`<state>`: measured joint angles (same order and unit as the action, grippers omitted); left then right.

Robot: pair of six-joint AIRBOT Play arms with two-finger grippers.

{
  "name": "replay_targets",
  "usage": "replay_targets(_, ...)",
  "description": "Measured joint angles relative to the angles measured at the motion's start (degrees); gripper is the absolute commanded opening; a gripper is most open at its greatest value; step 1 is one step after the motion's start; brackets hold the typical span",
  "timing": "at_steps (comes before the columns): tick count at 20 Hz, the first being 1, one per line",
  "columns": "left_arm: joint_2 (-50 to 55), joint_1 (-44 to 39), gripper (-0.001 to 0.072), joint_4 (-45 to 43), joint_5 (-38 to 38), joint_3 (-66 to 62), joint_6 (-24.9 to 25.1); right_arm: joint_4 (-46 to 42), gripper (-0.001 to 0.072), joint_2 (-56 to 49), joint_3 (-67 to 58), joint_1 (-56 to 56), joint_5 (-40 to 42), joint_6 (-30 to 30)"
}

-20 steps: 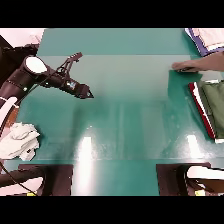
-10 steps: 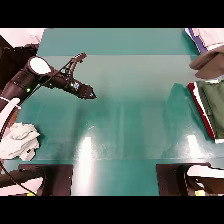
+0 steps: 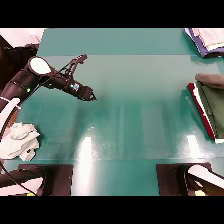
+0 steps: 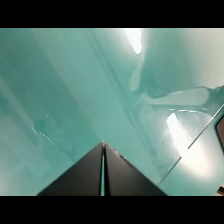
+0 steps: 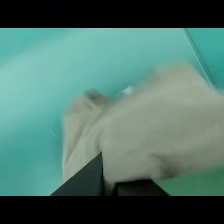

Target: Fold the shirts.

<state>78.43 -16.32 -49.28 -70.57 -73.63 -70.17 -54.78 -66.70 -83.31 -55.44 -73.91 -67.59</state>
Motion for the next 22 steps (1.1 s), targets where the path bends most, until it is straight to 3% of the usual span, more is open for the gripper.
replay_targets(1,0.0,0.0,0.0023,0.0,-0.2,0.0,0.0,-3.1,0.049,2.0,2.8,-1.1,-0.6,-1.1)
replay_targets(2,0.0,0.0,0.0023,0.0,-0.4,0.0,0.0,-6.6,0.0583,4.0,5.5,-2.2,-1.3,-2.3)
replay_targets(8,0.0,0.0,0.0023,0.0,-0.9,0.0,0.2,-19.3,0.058,14.3,16.9,-7.5,-2.6,-6.7)
replay_targets(13,0.0,0.0,0.0023,0.0,-1.0,0.0,0.3,-12.3,0.0559,18.9,22.3,-2.1,-0.9,-7.5)
replay_targets(15,0.0,0.0,0.0023,0.0,-1.4,0.0,0.2,-8.1,0.048,19.8,23.9,4.2,-0.3,-7.8)
replay_targets(18,0.0,0.0,0.0023,0.3,-1.7,0.0,0.2,-4.7,0.0044,20.4,25.2,16.4,0.4,-7.9)
replay_targets(19,0.0,0.0,0.0023,0.3,-1.7,0.0,0.2,-3.9,0.0014,20.5,25.4,20.5,0.7,-7.9)
replay_targets(22,0.0,0.0,0.0023,0.3,-1.8,0.0,0.2,-2.8,0.0014,20.7,25.7,32.8,2.6,-7.9)
